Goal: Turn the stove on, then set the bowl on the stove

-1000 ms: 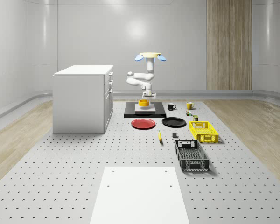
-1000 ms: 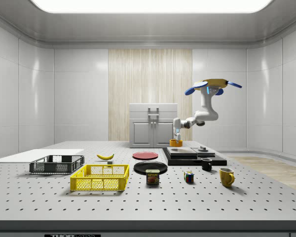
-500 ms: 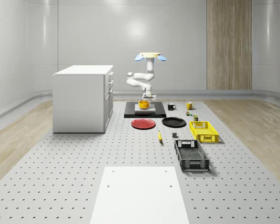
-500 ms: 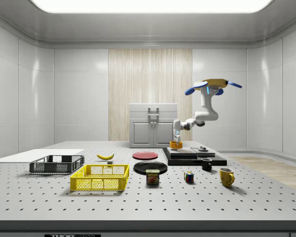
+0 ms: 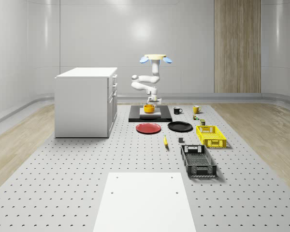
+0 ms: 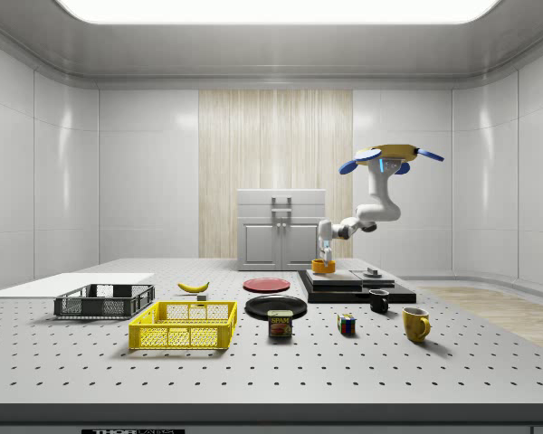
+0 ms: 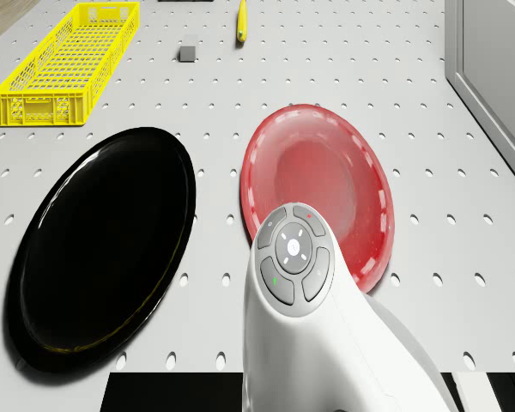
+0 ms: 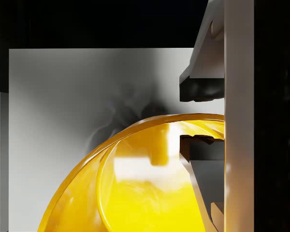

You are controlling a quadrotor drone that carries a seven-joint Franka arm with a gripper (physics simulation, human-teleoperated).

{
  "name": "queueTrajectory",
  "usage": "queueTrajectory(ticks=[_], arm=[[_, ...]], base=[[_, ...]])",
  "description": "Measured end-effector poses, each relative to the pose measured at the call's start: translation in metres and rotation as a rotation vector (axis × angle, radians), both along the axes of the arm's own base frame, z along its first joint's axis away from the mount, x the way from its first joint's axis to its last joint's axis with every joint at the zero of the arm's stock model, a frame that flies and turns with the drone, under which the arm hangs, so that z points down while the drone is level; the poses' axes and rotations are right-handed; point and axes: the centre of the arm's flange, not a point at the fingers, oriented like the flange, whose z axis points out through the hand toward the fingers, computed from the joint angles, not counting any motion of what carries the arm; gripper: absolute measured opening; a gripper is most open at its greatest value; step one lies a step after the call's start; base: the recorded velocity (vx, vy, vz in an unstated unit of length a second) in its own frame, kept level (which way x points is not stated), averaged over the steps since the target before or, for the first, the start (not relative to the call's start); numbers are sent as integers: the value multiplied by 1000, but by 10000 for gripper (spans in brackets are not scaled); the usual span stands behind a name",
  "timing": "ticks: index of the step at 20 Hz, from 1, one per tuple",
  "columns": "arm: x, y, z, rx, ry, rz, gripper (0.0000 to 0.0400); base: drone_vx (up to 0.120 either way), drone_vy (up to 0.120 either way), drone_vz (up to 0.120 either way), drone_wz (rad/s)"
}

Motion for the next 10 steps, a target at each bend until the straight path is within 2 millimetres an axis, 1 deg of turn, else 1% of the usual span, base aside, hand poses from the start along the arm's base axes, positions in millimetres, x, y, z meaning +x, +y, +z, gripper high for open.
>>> queueTrajectory(ticks=[1,2,4,7,10], arm=[[0,0,0,0,0,0,232],[-1,0,0,0,0,0,269],[-1,0,-2,0,0,0,321],[-1,0,-8,0,0,0,363],[-1,0,-10,0,0,0,382]], base=[[0,0,0,0],[0,0,0,0],[0,0,0,0],[0,0,0,0],[0,0,0,0]])
